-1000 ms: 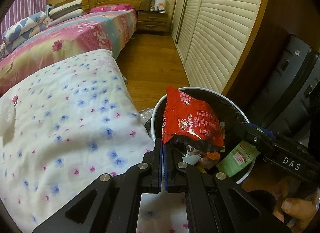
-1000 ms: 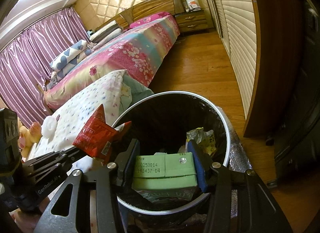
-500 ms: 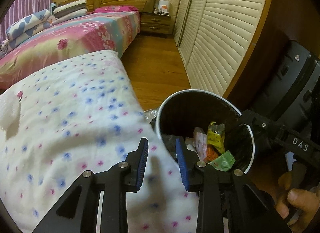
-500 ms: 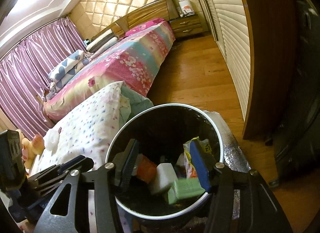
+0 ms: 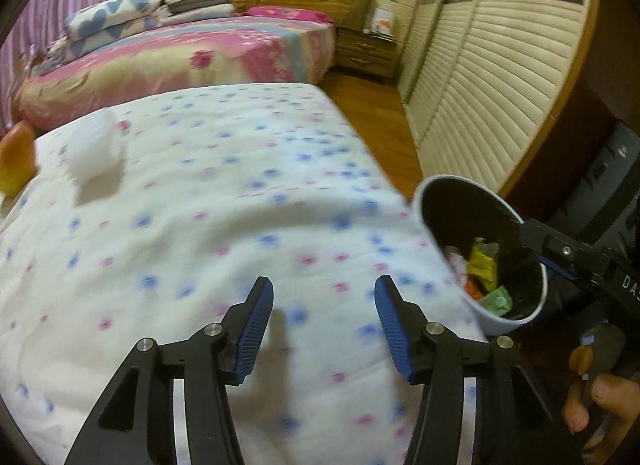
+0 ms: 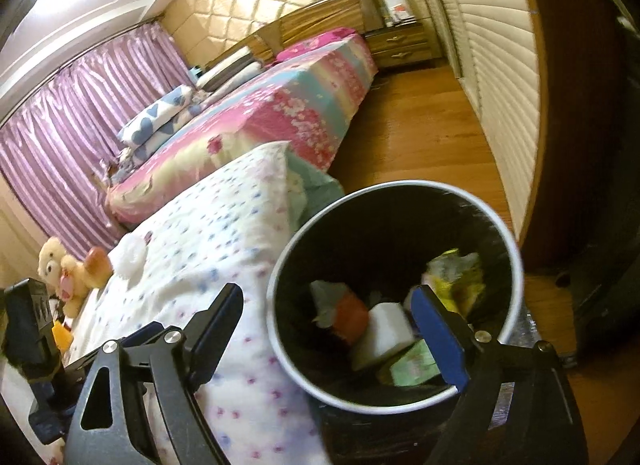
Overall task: Collect trash
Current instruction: 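Move both tools back over the bubble wrap and pink wrapper on the bed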
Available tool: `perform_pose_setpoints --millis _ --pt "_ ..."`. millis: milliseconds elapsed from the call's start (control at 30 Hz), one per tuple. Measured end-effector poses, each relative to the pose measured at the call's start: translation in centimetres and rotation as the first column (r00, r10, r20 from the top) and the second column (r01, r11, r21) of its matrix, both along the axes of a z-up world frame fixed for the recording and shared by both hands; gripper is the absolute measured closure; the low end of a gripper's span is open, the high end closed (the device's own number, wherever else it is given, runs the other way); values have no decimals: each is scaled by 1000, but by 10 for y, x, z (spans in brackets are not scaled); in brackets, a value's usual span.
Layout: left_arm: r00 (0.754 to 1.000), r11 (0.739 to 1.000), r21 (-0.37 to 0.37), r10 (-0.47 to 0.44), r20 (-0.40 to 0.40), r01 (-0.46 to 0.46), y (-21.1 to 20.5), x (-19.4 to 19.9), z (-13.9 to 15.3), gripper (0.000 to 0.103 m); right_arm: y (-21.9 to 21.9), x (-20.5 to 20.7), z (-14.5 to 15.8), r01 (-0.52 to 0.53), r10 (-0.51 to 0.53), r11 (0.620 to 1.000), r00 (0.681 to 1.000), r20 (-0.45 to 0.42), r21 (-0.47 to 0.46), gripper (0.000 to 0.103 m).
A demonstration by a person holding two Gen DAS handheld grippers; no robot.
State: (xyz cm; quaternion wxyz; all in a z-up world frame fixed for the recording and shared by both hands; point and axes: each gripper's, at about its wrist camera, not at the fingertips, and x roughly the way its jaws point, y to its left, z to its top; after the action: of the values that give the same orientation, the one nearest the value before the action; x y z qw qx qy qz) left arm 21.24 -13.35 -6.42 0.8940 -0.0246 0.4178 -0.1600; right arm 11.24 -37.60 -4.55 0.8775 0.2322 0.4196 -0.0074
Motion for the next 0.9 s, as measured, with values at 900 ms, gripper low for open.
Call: perform_pose_setpoints --millis 900 --pt "946 946 1 325 3 -325 170 -14 11 48 164 60 -12 -340 341 939 940 -9 42 15"
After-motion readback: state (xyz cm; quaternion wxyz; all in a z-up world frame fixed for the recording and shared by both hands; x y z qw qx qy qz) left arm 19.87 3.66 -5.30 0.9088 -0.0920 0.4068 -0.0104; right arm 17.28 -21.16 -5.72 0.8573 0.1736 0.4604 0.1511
